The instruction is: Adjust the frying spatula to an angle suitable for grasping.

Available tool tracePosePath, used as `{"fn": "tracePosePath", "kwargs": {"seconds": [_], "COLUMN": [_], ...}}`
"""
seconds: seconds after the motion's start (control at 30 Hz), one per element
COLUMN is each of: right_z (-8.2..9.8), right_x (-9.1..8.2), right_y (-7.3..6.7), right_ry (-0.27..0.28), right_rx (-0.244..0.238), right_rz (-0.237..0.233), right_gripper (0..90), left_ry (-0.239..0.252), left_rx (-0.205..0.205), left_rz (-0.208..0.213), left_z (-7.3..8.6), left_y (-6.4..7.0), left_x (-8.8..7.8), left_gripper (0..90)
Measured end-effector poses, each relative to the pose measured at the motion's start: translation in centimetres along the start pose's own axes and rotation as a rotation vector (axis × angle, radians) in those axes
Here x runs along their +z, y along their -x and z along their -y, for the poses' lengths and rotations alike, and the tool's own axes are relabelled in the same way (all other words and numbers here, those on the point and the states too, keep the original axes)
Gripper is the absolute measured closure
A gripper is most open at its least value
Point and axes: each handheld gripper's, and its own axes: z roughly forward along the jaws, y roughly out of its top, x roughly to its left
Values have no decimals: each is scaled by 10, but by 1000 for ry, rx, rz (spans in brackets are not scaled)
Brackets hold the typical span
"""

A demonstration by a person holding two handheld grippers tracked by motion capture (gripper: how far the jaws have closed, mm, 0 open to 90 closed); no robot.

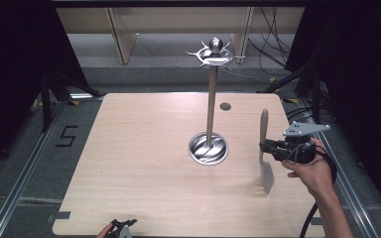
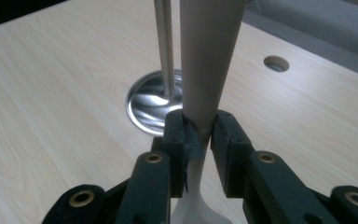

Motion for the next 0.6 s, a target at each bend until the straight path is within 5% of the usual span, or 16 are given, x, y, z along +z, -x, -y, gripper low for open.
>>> {"fn": "tracePosePath", "kwargs": {"seconds": [0.3, 0.6], "right_z": [-22, -56], "right_x": [-6, -2], "right_y": [-11, -19], "right_ry": [116, 128], "right_rx": [-26, -60], "right_rz": [8, -3], "right_gripper": [767, 767], "left_ry": [-4, -4], "left_rx": [4, 5], "left_rz": [-8, -8], "left_z": [0, 0], "left_y": [0, 1], "left_x": [-1, -1], "left_gripper": [176, 176]}}
